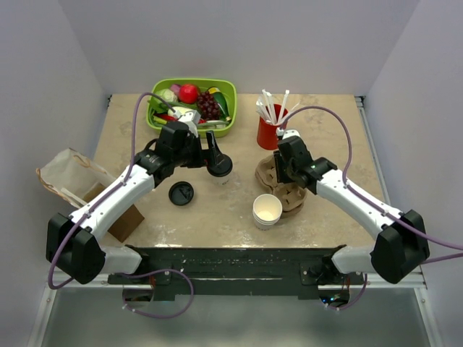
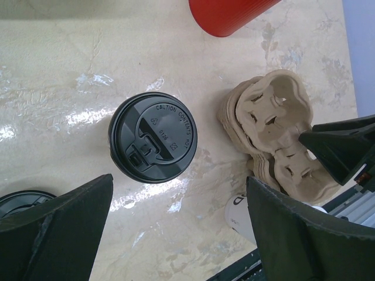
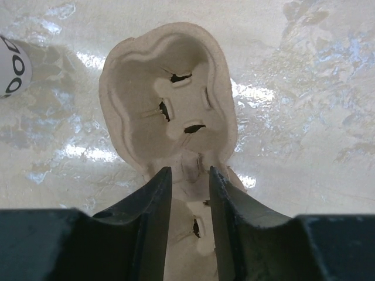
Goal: Pack the takeout coffee
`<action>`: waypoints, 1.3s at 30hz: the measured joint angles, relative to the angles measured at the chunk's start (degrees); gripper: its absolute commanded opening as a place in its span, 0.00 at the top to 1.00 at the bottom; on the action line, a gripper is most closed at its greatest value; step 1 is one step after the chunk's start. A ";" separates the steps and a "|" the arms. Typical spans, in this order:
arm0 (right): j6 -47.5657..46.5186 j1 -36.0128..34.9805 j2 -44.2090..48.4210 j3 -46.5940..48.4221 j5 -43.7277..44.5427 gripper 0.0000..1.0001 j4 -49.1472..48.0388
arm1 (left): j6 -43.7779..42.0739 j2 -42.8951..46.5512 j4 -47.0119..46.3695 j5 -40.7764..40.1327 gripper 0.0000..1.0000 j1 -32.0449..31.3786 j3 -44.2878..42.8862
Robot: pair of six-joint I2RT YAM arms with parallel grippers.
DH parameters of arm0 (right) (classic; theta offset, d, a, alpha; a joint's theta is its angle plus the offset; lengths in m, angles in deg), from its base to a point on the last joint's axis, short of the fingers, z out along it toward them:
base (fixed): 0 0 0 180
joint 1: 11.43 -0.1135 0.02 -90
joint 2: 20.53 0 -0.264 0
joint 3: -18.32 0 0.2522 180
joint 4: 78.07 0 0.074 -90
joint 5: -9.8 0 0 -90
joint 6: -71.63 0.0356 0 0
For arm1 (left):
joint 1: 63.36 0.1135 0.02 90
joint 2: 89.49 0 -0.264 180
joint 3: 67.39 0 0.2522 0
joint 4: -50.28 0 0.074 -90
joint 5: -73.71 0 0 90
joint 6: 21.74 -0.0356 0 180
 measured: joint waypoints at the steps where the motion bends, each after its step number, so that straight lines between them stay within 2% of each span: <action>1: -0.31 0.00 -0.22 0.00 -0.33 0.63 -0.02 | 0.00 0.00 0.00 0.02 0.00 0.00 0.00; 8: -2.99 0.00 -4.31 0.15 -0.87 0.64 0.07 | -0.09 0.00 0.00 0.02 0.00 0.00 0.00; 14: -3.52 0.00 -4.96 0.57 -0.85 0.73 0.31 | -0.11 0.00 0.00 -0.02 0.00 0.00 0.00; 17: -3.48 0.00 -5.18 0.68 -0.90 0.84 0.48 | -0.11 0.00 0.00 -0.04 0.00 0.00 0.00; 20: -3.23 -0.02 -5.46 0.79 -0.92 1.00 0.72 | -0.11 0.00 0.00 -0.07 0.00 0.00 0.00; 31: -3.28 0.00 -4.44 0.85 -0.96 1.00 0.81 | -0.11 0.00 0.02 -0.46 0.00 0.00 0.00; 39: -3.87 0.00 10.03 0.15 -0.76 1.00 -3.32 | -0.09 0.74 0.09 -1.09 0.00 0.00 0.00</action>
